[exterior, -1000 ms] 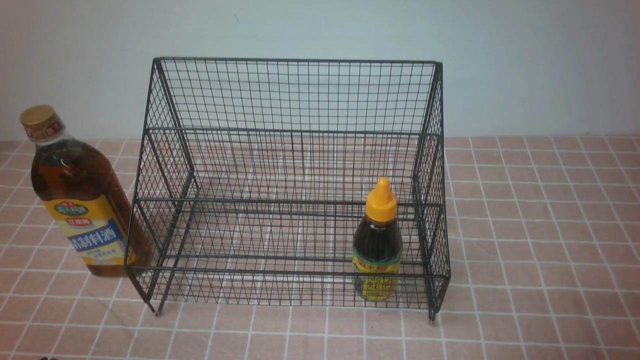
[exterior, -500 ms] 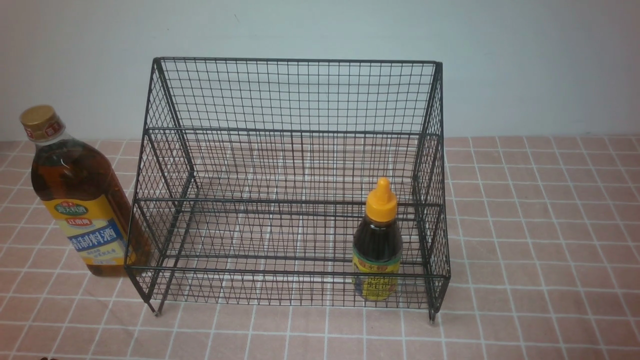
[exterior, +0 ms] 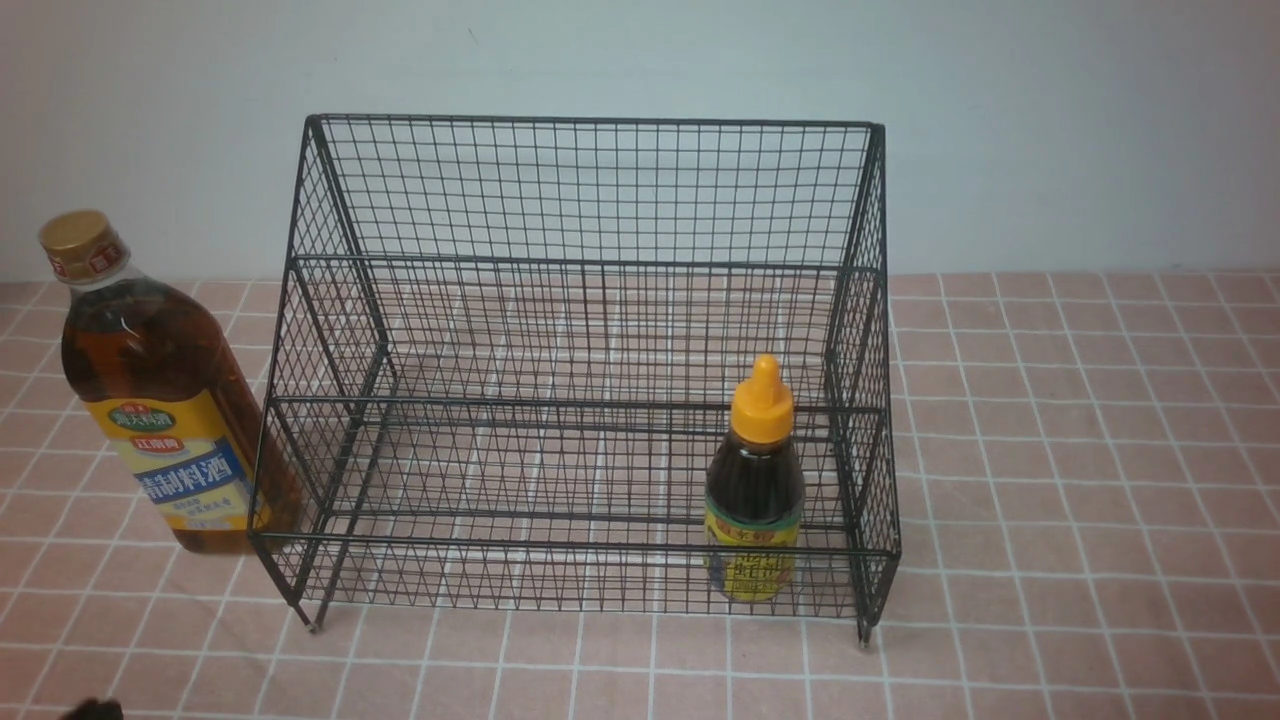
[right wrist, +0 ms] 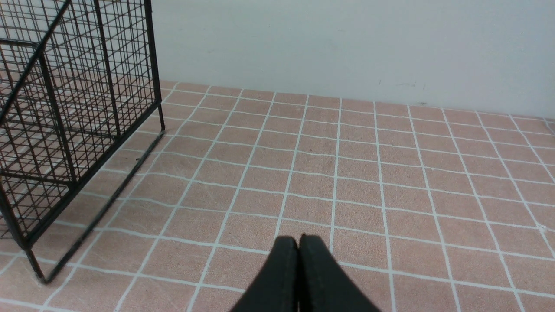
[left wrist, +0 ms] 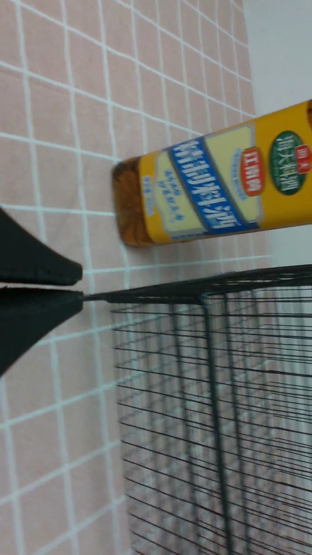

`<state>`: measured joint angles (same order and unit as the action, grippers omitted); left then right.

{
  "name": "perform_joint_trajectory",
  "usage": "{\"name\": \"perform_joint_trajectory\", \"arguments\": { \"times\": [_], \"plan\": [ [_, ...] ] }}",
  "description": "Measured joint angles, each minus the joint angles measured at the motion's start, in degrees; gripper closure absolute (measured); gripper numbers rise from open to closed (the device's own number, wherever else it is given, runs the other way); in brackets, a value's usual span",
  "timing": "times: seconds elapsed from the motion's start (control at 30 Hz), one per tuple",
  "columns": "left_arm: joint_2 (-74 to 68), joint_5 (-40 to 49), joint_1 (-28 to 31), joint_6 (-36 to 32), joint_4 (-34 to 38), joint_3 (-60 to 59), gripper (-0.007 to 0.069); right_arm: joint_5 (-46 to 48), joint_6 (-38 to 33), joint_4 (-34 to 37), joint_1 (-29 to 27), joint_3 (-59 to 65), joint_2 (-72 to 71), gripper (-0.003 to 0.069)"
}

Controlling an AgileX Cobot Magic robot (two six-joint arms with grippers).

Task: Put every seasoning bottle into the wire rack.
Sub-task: Use the left arm to grab the condiment bottle closest to it

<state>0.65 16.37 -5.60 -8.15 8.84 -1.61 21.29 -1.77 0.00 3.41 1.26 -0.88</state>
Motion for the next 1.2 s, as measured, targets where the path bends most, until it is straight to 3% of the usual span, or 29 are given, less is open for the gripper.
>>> {"name": "perform_joint_trajectory", "arguments": {
  "times": [0.2,0.33,0.4,0.6,0.9,1.0,1.03,1.1,1.2],
  "plan": [
    [0.00,-23.76,0.00,1.86,10.12,0.00,0.0627,0.00,0.00,0.00,0.00,0.00,0.00,0.0672],
    [0.00,-39.38,0.00,1.63,11.38,0.00,0.0627,0.00,0.00,0.00,0.00,0.00,0.00,0.0672],
    [-0.69,-46.38,0.00,-1.86,11.84,1.39,0.0627,0.00,0.00,0.00,0.00,0.00,0.00,0.0672],
    [-16.12,-44.98,0.00,-13.94,14.30,13.05,0.0627,0.00,0.00,0.00,0.00,0.00,0.00,0.0672],
    [-42.34,-44.20,0.00,-16.44,22.06,26.79,0.0522,0.00,0.00,0.00,0.00,0.00,0.00,0.0672],
    [-49.02,-43.78,0.00,-16.44,22.53,29.96,0.0445,0.00,0.00,0.00,0.00,0.00,0.00,0.0672],
    [-53.33,-43.72,0.00,-16.44,22.53,31.59,0.0368,0.00,0.00,0.00,0.00,0.00,0.00,0.0672],
    [-55.66,-43.72,0.00,-16.44,22.53,32.64,0.0326,0.00,0.00,0.00,0.00,0.00,0.00,0.0672],
    [-61.76,-43.84,0.00,-16.44,22.53,34.46,0.0166,0.00,0.00,0.00,0.00,0.00,0.00,0.0672]
  ]
}}
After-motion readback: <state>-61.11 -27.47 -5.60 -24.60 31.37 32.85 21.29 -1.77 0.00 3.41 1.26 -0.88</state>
